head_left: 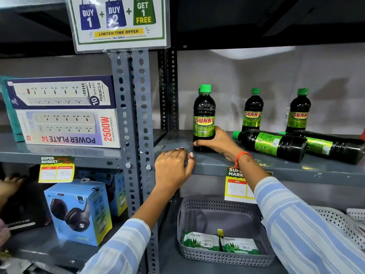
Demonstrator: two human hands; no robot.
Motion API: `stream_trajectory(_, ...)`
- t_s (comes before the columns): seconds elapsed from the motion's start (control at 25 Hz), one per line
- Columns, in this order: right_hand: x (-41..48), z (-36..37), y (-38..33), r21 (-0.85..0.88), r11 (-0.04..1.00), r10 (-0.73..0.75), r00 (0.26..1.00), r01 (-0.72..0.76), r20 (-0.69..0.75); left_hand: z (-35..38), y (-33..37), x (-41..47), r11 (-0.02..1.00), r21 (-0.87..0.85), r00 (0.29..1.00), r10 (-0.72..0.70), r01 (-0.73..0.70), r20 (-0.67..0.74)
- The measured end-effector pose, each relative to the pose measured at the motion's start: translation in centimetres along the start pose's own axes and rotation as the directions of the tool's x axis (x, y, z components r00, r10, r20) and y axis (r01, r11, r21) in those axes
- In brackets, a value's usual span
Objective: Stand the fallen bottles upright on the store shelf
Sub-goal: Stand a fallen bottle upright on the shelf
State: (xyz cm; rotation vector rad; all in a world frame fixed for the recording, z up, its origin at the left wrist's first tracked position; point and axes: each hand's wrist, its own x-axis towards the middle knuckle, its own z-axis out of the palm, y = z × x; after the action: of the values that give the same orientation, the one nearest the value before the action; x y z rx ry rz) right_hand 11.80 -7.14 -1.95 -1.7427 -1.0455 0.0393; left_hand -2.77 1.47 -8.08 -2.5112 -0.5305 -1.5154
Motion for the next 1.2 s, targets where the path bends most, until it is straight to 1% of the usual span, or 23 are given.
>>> stream_trajectory(0.12,-0.8,-0.5,-0.1,0.038,0.999,-0.011,0.997,0.008,0.083,0.0,0.1,0.0,1.000,-0.003,0.999,0.008,-0.008,-0.035)
stream_trajectory(0.36,-1.6,-1.0,0.1,0.086,0.996,-0.019,0.987,0.005,0.160,0.0,0.0,0.1,1.000,-0.013,1.000,0.007,-0.008,-0.023)
stream_trajectory(0.76,-1.9,-1.0,-0.1,0.107,0.994,-0.033,0.988,0.017,0.148,0.0,-0.1,0.1,1.000,-0.022,1.000,0.002,-0.003,-0.028)
stream_trajectory(1.0,-2.1,-0.9,-0.4,0.126,0.992,-0.039,0.989,0.021,0.144,-0.1,-0.2,0.2,1.000,-0.025,0.999,0.013,-0.012,0.033)
stream_trajectory(1.2,-2.4,-0.9,-0.8,0.130,0.990,-0.072,0.987,0.053,0.141,0.2,-0.5,0.3,0.999,-0.028,0.999,0.042,-0.042,0.003)
